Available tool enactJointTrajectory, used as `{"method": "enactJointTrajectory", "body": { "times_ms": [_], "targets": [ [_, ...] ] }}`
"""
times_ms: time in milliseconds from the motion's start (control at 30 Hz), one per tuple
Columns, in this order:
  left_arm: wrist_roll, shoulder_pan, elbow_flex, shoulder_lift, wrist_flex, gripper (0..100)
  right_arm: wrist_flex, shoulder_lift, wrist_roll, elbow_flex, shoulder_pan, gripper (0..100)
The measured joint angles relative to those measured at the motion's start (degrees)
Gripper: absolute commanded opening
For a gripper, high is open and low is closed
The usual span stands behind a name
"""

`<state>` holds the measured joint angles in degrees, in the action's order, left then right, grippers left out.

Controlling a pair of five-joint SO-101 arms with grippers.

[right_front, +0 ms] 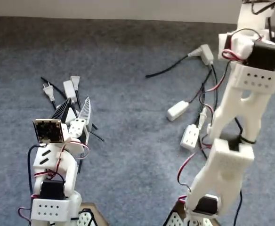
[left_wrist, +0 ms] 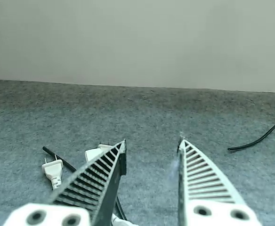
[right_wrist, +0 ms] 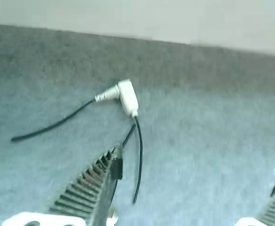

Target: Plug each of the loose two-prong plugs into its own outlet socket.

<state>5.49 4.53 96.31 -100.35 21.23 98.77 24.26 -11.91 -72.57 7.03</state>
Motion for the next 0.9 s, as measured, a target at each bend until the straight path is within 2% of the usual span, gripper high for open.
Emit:
{"method": "enactJointTrajectory", "body": {
  "times_ms": [167,300,433,700,800,900],
  "targets": [
    [0.00,0.00,0.00,0.00,0.00,19,0.09,-21.01,10.29,33.58,0.26,45.4],
    [0.00,0.00,0.00,0.00,0.00,19,-0.70,-36.40,13.01,59.25,-4.40,45.4],
    [0.00,0.00,0.00,0.00,0.00,19,-4.84,-46.77,15.65,77.36,-7.65,45.4],
    [0.00,0.00,0.00,0.00,0.00,19,-23.65,-50.11,16.44,103.74,-9.85,45.1],
    [0.00,0.00,0.00,0.00,0.00,19,-31.21,-50.11,16.97,110.95,-11.69,39.2],
    [0.00,0.00,0.00,0.00,0.00,19,-37.71,-50.11,21.10,116.22,-12.92,31.3]
  ]
}}
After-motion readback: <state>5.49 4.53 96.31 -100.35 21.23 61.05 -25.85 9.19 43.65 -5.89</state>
